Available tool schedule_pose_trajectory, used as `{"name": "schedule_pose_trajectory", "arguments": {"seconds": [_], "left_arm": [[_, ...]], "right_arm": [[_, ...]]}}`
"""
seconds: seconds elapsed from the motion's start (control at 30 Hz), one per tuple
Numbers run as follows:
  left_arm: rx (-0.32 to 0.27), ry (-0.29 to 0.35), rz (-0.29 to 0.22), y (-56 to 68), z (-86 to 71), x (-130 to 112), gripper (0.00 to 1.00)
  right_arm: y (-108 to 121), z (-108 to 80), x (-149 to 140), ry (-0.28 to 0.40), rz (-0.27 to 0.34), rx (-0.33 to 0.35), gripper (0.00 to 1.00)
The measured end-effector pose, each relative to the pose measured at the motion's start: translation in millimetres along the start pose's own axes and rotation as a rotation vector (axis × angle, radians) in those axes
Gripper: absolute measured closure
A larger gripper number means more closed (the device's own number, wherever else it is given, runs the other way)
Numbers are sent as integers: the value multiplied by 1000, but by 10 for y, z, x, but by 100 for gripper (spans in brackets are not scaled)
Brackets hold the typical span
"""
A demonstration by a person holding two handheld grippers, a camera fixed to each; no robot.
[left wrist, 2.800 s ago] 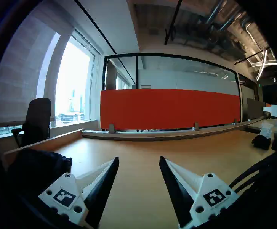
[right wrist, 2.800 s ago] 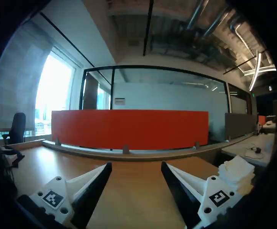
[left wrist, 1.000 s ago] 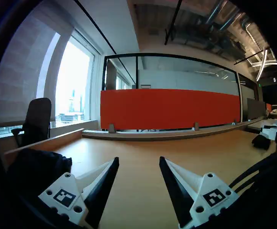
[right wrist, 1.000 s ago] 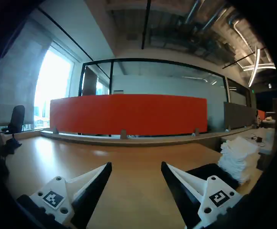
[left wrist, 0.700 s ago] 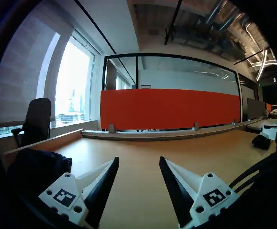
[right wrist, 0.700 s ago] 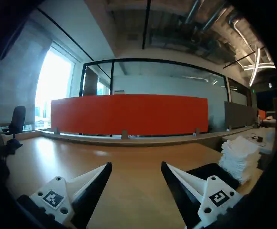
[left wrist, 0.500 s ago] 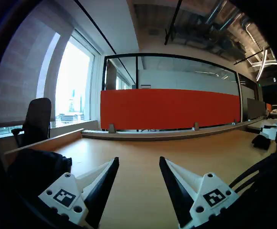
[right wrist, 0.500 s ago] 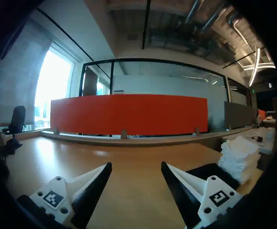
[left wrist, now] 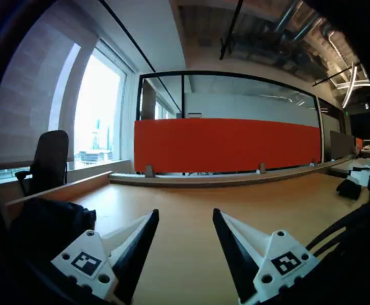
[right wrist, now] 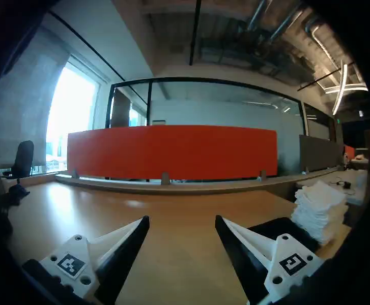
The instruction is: Fold towel
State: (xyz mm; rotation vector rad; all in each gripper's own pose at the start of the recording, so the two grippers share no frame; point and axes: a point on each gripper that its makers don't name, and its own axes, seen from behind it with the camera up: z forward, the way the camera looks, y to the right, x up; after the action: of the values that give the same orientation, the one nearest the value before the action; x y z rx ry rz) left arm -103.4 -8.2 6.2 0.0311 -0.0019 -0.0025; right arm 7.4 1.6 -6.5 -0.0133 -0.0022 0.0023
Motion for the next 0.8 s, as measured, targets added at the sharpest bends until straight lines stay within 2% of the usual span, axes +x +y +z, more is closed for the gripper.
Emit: {"name": "schedule_pose_trajectory", "arguments": {"seconds": [0.8], "left_arm": [[0, -1, 0, -7, -13, 35, 22]], "right_arm": [[2, -2, -2, 0, 0, -1, 0]]}}
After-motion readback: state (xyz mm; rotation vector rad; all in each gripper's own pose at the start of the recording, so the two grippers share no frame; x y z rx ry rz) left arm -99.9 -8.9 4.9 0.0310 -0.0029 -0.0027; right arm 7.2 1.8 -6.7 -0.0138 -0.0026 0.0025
